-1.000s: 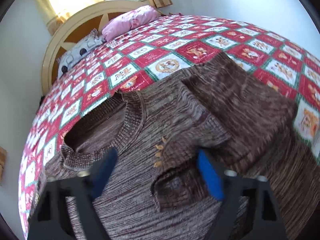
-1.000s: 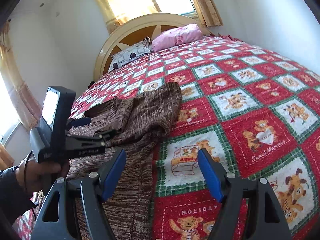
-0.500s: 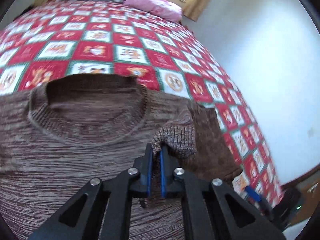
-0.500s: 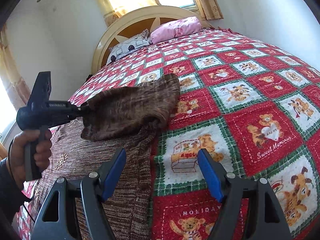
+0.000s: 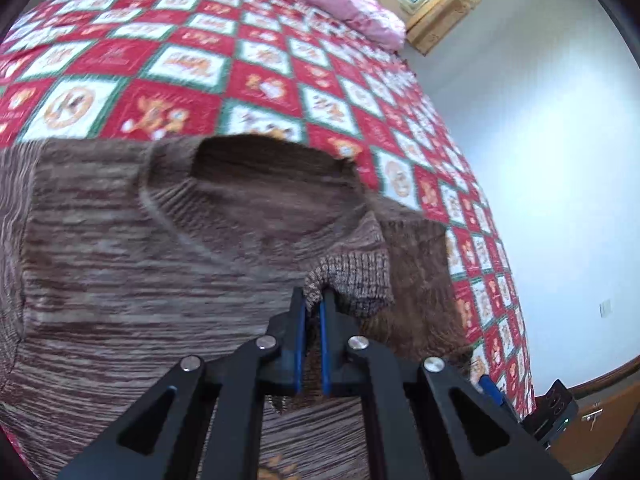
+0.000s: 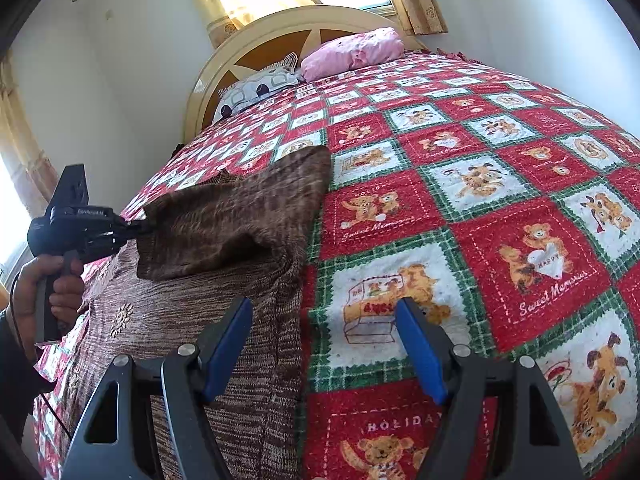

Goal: Fold small clothes
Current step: 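Fold the gripped sweater side over the body toward the center, release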

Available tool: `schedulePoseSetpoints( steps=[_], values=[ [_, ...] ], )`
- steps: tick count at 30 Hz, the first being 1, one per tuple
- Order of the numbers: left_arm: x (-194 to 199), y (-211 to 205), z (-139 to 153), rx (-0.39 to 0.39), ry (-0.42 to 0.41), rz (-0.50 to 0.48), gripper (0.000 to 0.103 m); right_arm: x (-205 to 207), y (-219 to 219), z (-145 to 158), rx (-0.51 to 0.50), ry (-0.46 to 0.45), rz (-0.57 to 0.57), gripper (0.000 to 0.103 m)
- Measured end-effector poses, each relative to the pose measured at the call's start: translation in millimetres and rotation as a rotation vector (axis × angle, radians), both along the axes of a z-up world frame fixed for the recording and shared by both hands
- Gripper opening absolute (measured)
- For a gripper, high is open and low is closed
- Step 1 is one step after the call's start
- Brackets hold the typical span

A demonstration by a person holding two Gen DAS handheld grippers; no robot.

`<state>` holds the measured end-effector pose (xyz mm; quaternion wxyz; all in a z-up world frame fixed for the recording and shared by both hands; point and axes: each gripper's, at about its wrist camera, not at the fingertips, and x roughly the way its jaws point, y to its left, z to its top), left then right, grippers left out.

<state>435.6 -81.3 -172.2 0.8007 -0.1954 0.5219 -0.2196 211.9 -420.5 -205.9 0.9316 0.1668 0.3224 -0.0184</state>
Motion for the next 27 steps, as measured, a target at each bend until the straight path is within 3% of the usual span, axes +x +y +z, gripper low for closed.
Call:
schedulePoseSetpoints(
  steps=[3, 7, 10, 12, 14, 16, 19, 22, 24, 26, 27],
  values=[
    [-0.3, 9.0, -15.3, -0.004, 0.047, 0.021, 0.006, 0.3, 0.7, -0.6, -0.003, 0.004, 0.001, 0.074],
    [-2.9, 12.7, -23.4, 0.031, 0.023, 0.054, 0.011, 0.3, 1.2, -0.9, -0.002, 0.005, 0.002, 0.074],
    [-6.2, 18.3, -16.8, 0.057, -0.007, 0.085, 0.033, 0.1, 1.7, -1.0, -0.002, 0.006, 0.002, 0.074],
    [-12.5, 28.3, -2.2, 0.059, -0.078, 0.138, 0.055, 0.0, 1.6, -1.0, -0.002, 0.006, 0.003, 0.074],
    [-21.9, 34.2, 11.0, 0.086, -0.161, 0.168, 0.071, 0.2, 1.7, -0.9, -0.003, 0.006, 0.002, 0.074],
    [-28.3, 28.0, 21.4, 0.127, -0.220, 0.148, 0.078, 0.4, 2.1, -1.5, -0.005, 0.007, 0.003, 0.074],
    [-24.4, 3.8, 19.8, 0.229, -0.237, 0.075, 0.078, 0.7, 2.1, -2.3, -0.007, 0.010, 0.004, 0.074],
    [-14.1, -19.9, 4.4, 0.450, -0.211, 0.071, 0.078, 0.6, 1.5, -3.3, -0.003, 0.011, 0.006, 0.074],
    [-18.8, -26.6, -4.3, 0.511, -0.215, 0.056, 0.078, 0.8, 0.8, -4.0, 0.002, 0.013, 0.007, 0.074],
    [-30.1, -37.4, -15.9, 0.657, -0.232, 0.022, 0.078, 1.5, 0.4, -4.1, 0.004, 0.016, 0.008, 0.074],
    [-38.1, -37.7, -17.3, 0.678, -0.266, 0.007, 0.078, 1.6, 0.6, -4.4, 0.003, 0.017, 0.008, 0.074]
  ],
)
